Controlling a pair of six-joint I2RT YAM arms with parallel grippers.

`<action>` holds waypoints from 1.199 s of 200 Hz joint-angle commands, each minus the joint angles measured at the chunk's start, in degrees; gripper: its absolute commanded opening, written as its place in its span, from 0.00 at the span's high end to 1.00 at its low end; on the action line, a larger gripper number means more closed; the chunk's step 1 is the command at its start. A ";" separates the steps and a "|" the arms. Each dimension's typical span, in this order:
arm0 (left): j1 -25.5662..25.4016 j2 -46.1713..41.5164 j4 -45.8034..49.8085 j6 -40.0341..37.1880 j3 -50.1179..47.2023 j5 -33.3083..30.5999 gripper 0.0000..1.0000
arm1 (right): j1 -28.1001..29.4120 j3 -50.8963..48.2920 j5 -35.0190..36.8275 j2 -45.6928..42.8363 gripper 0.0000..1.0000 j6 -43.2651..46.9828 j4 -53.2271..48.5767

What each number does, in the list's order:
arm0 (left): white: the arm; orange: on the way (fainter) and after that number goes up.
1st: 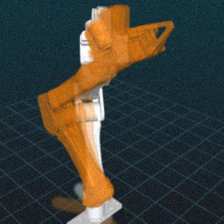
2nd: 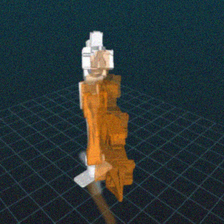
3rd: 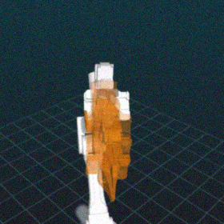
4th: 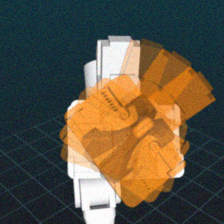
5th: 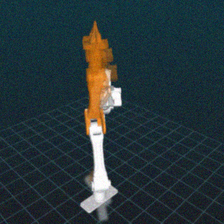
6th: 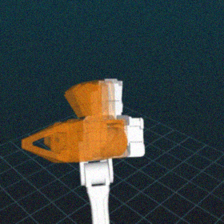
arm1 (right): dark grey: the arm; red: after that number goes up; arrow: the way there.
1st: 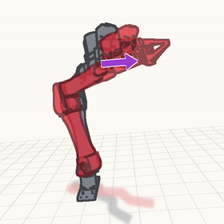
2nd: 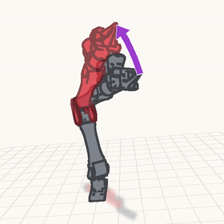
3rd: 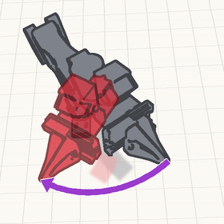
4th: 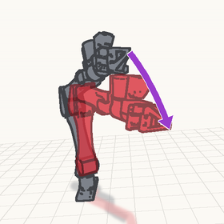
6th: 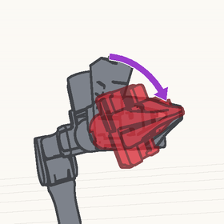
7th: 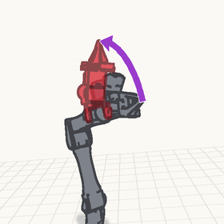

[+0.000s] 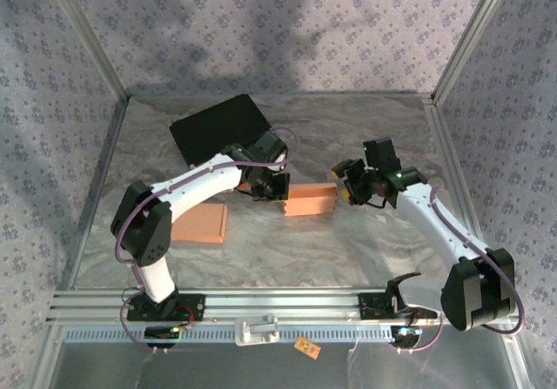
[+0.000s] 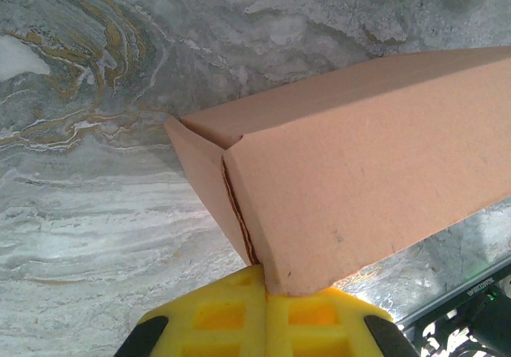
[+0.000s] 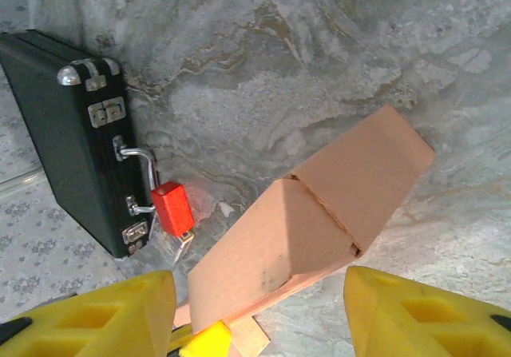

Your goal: Fold the paper box

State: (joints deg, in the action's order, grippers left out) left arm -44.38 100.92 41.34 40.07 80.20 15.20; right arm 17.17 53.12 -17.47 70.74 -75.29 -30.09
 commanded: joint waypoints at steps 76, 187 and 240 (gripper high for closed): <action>-0.38 1.58 3.17 -0.81 0.65 -1.78 0.99 | -0.66 -3.91 -3.67 2.96 0.56 -0.22 -3.68; 3.71 -5.82 0.28 8.31 0.85 3.39 0.63 | -0.95 -6.57 -3.29 3.79 0.60 2.28 -6.57; 6.35 -1.40 -5.71 10.01 -0.48 8.97 0.62 | -0.99 -6.95 -3.18 3.85 0.61 2.12 -6.46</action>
State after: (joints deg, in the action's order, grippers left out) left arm -37.47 97.69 38.11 49.01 80.29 20.47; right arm 16.47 48.14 -21.93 73.45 -73.91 -31.16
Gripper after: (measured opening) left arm 0.380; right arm 0.396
